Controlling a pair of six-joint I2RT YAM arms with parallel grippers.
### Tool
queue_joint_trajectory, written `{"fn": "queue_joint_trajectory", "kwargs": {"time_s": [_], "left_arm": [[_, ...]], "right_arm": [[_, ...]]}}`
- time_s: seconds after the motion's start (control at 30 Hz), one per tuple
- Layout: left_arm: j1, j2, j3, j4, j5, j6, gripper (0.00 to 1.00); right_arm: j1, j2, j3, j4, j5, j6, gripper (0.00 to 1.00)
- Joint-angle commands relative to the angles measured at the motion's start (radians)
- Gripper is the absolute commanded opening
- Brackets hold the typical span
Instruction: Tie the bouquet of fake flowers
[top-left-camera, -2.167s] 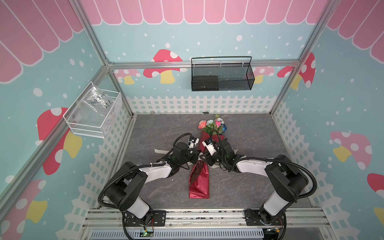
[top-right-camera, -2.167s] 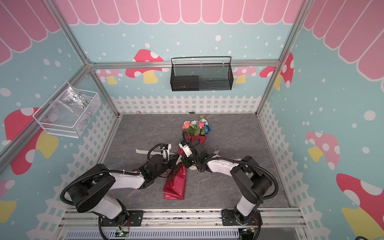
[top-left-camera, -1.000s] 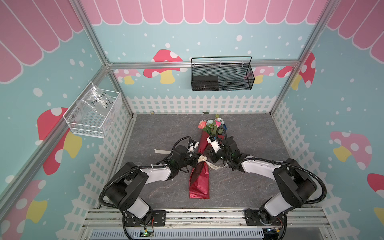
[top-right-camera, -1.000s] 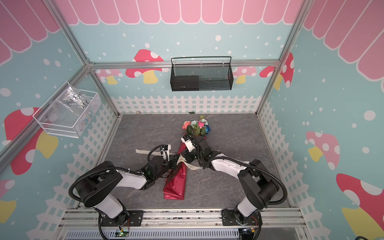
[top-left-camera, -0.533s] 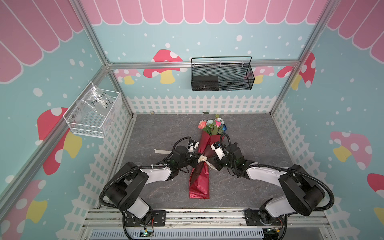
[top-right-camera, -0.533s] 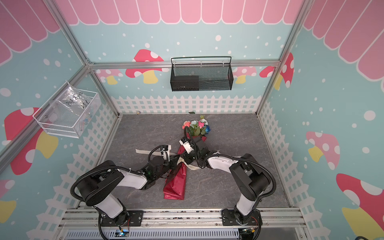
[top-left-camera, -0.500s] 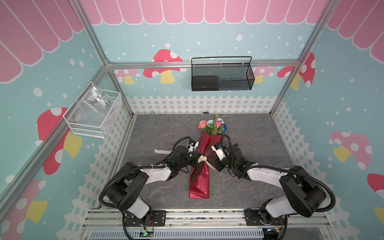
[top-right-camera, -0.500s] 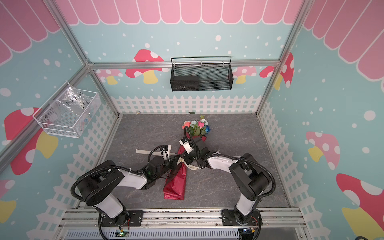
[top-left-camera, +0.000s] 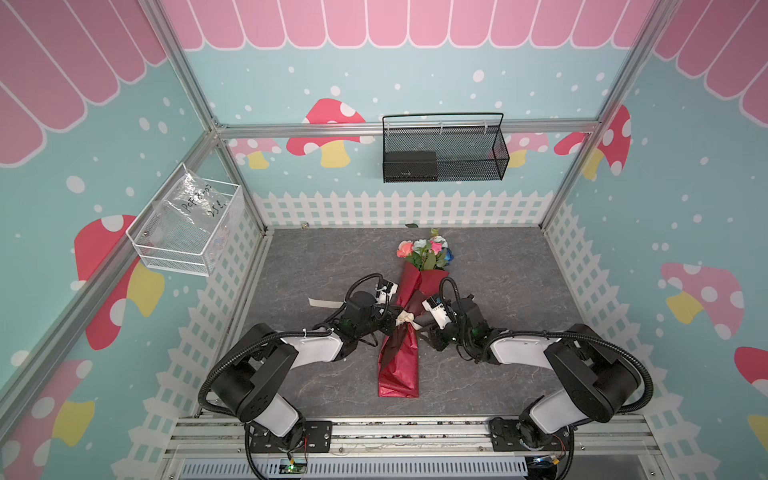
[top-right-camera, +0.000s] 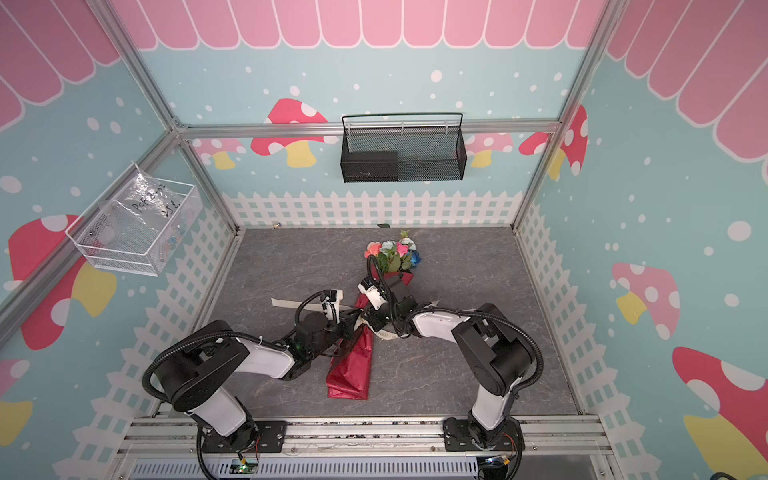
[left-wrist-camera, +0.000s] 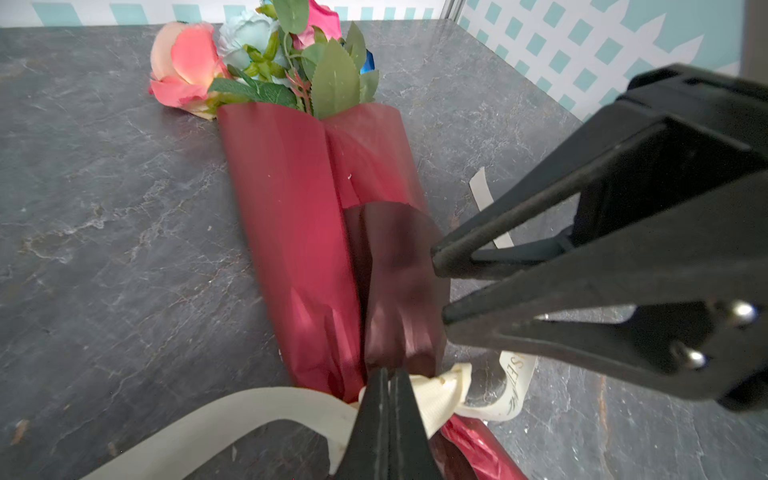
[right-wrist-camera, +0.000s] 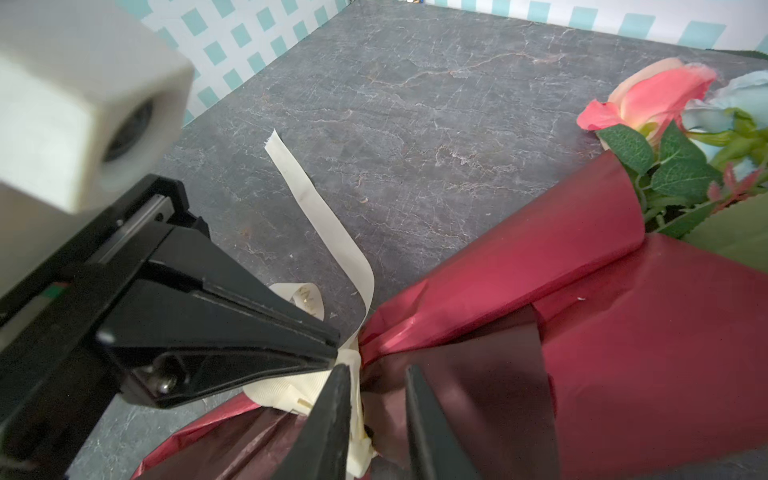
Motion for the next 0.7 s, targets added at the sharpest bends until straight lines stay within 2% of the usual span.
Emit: {"fn": "queue_joint_trajectory", "kwargs": {"time_s": [0.0,0.1,0.23,0.33,0.37,0.4,0.5,0.57,0.67], "left_arm": [[0.002,0.023,-0.009,0.048,0.049,0.005,0.0],[0.002,0.013,-0.025,0.054,0.033,-0.007,0.0],[0.004,-0.027,-0.061,0.046,-0.027,-0.026,0.0],[0.012,-0.078,-0.072,0.015,-0.037,-0.032,0.1],[0.014,-0.097,-0.074,-0.003,-0.037,-0.03,0.21],[0.015,-0.118,-0.072,-0.028,-0.035,-0.023,0.24],[0.026,-0.171,-0.049,-0.127,-0.001,0.012,0.25],[0.042,-0.205,-0.019,-0.222,0.045,0.054,0.31],[0.077,-0.237,0.033,-0.361,0.102,0.107,0.33]], "right_arm": [[-0.003,0.018,0.011,0.035,-0.023,-0.022,0.13],[-0.003,0.0,-0.006,0.047,0.015,-0.004,0.02],[-0.003,-0.044,-0.038,0.059,0.056,0.001,0.0],[-0.003,-0.077,-0.062,0.082,0.063,0.001,0.0],[-0.003,-0.082,-0.068,0.089,0.063,0.001,0.0],[-0.003,-0.089,-0.074,0.097,0.062,0.003,0.0],[-0.002,-0.097,-0.089,0.122,0.051,0.005,0.0],[-0.002,-0.101,-0.098,0.144,0.039,0.009,0.0],[-0.002,-0.101,-0.101,0.153,0.028,0.009,0.0]]}}
